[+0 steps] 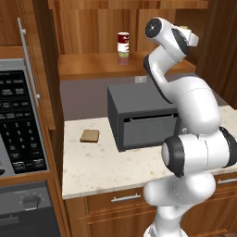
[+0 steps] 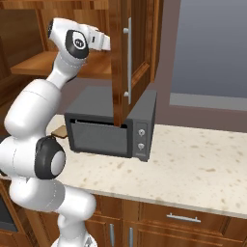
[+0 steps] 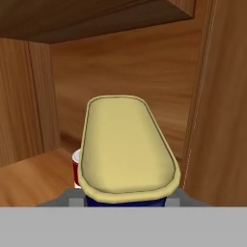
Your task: Stack two cans on top of the other two cans in the cabinet.
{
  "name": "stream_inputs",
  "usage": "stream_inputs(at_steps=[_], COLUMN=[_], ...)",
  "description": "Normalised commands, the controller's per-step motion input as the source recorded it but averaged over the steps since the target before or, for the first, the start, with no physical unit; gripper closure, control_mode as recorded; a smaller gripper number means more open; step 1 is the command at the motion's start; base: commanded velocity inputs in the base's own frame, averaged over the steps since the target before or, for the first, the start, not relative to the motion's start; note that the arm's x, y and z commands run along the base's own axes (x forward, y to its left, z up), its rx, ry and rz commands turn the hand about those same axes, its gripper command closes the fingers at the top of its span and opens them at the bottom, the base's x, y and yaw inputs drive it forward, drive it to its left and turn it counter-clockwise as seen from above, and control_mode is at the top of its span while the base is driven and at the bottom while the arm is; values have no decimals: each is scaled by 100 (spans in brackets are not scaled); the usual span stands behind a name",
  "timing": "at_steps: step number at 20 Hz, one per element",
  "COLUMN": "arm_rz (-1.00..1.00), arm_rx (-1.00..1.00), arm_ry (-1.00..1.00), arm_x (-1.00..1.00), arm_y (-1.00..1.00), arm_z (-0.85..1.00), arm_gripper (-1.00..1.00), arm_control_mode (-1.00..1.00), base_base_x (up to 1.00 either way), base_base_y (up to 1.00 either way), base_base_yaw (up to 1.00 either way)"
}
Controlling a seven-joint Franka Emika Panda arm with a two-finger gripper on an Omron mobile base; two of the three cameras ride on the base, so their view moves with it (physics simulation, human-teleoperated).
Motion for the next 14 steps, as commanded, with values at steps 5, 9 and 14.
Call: stream_inputs(at_steps=[5,9,14], arm_rz=[0,0,0], arm_rx=[0,0,0], arm_ry=[3,4,2], arm_x=[1,0,11], arm_y=[-12,-19,-6], arm_z=[0,0,0], arm_gripper=[100,100,100], arm_control_mode=[-100,-100,-100], base_base_x=[0,0,0], base_base_y=[0,0,0], base_base_yaw=[0,0,0])
